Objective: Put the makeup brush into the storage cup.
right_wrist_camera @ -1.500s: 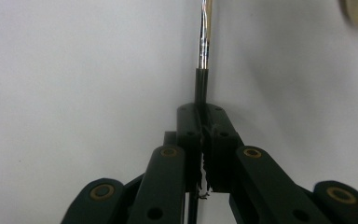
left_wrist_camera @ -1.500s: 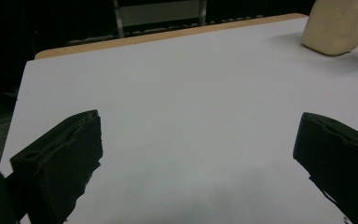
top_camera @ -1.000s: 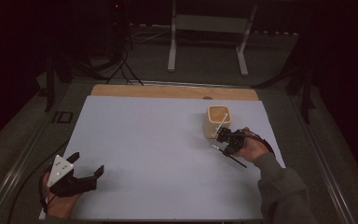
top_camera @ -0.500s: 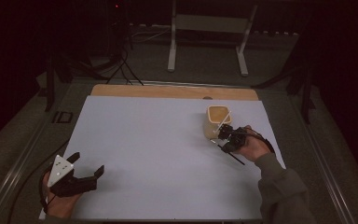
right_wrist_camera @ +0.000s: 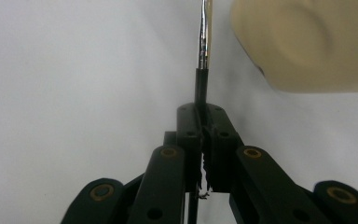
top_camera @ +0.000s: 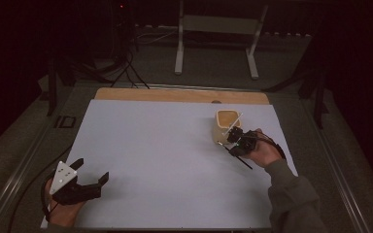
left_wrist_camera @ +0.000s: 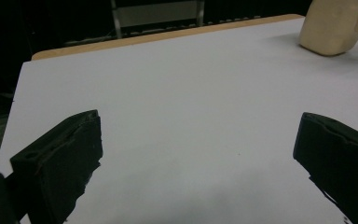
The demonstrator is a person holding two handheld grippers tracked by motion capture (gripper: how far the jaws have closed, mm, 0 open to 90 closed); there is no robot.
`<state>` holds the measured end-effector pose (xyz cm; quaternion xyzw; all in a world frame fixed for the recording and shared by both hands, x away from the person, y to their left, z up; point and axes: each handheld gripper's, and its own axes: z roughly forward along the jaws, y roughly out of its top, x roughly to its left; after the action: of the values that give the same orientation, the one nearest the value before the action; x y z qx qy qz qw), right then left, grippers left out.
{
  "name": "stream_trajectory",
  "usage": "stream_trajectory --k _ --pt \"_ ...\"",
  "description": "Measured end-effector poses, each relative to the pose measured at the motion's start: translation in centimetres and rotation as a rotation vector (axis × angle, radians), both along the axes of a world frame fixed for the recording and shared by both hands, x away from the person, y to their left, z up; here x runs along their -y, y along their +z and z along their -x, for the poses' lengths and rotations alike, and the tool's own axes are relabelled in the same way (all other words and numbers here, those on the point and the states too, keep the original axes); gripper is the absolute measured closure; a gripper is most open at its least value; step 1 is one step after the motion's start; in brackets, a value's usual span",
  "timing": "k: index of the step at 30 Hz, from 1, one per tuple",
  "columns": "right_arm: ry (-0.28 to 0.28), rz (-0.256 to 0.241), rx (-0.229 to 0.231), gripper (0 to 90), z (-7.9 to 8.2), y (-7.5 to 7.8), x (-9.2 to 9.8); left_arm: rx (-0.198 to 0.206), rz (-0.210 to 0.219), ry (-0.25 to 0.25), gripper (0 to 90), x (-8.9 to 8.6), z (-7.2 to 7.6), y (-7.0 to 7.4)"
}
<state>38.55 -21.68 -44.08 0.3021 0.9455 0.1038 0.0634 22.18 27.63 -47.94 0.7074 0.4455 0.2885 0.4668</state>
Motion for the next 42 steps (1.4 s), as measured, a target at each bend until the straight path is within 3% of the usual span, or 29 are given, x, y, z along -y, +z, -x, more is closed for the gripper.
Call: stream_trajectory --k 17,42 --pt "-0.006 -0.031 0.020 85.7 0.0 0.6 -0.1 0.001 0.004 -0.014 2.2 0.1 0.0 0.0" --pt "0.002 -0.099 0.079 85.7 0.2 1.8 -0.7 0.033 0.032 -0.079 2.2 0.4 0.2 0.1"
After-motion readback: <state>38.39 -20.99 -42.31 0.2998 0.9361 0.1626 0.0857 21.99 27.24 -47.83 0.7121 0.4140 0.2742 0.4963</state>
